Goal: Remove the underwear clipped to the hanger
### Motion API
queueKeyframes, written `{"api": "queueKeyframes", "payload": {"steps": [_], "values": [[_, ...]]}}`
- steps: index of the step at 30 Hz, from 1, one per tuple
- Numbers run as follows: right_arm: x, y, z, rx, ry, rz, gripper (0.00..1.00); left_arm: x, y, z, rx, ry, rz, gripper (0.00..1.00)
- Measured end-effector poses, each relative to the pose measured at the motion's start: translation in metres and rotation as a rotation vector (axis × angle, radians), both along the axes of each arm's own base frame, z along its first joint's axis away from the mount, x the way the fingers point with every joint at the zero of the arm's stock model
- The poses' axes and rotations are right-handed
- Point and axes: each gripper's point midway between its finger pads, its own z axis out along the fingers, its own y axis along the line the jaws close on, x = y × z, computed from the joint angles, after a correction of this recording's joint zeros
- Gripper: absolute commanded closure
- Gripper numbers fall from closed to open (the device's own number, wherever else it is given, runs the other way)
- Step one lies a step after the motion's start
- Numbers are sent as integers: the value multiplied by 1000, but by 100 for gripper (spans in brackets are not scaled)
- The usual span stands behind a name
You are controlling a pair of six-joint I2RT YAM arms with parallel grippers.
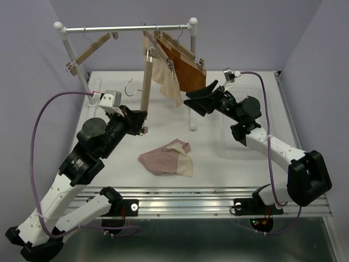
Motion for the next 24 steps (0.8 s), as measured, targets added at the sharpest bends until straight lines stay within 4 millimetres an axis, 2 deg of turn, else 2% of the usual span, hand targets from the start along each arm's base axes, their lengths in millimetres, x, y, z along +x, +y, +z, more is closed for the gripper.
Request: {"api": "queueKeyframes", "payload": {"steps": [5, 8, 12, 14, 17, 20, 24], "values": [[5, -8, -8, -30, 9, -84, 0, 4, 38, 5, 22, 46, 194, 100], [12, -8, -19, -97, 2, -123, 0, 5, 52, -1, 39, 74, 263, 100], [32, 7, -43, -301, 0, -240, 0, 3, 63, -14, 58, 124, 317, 100], [32, 20, -60, -409, -9, -275, 0, 1, 68, -25, 70, 167, 345, 100], [29, 35, -96, -560, -2, -294, 0, -1, 73, -38, 80, 220, 378, 100], [24, 51, -166, -792, 40, -295, 0, -3, 77, -46, 82, 256, 401, 100], [9, 58, -267, -1113, 81, -258, 0, -5, 80, -51, 77, 282, 421, 100]]}}
